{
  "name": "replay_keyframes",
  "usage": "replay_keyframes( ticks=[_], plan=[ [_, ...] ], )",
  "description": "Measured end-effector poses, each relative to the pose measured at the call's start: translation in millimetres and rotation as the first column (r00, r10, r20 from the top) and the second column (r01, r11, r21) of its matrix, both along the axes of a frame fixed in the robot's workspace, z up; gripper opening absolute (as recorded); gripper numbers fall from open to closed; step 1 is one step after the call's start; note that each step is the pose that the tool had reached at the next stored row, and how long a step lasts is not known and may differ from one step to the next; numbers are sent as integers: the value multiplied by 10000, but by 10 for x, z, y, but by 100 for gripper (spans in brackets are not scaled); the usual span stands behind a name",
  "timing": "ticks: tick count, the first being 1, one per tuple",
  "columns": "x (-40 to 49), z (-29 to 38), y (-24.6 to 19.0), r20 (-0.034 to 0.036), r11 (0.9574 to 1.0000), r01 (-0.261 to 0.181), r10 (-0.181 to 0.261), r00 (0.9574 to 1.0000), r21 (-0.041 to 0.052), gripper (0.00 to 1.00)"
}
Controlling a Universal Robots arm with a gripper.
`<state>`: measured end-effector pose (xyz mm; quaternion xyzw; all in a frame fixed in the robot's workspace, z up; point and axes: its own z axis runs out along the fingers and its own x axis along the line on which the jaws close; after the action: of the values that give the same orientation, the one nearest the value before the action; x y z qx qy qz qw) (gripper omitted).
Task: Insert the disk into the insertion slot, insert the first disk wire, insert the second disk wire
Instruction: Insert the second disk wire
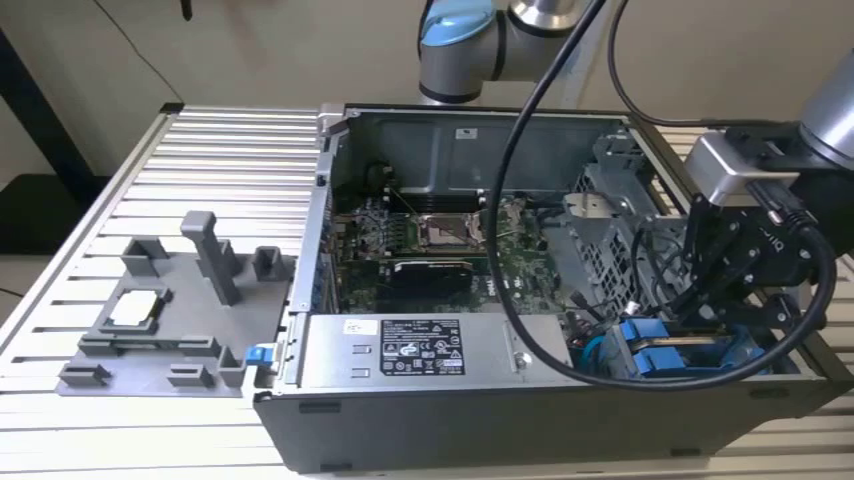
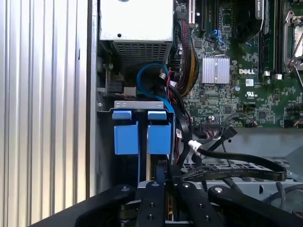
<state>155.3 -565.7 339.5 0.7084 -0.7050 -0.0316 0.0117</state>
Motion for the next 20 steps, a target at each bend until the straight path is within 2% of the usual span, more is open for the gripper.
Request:
replay_keyframes(
  ticks=[8,10,11,12,17,20],
  plan=[
    [6,-34,-2,1,10000,-1,1,10000,9,18],
    [11,-33,-5,-20,10000,-2,2,10000,14,18],
    [12,-28,-7,-31,10000,0,0,10000,13,24],
    [14,-22,-8,-43,10000,0,0,10000,13,24],
    [19,56,-9,-84,10000,0,0,10000,18,24],
    [19,139,-9,-88,10000,1,-1,10000,19,24]
  ],
)
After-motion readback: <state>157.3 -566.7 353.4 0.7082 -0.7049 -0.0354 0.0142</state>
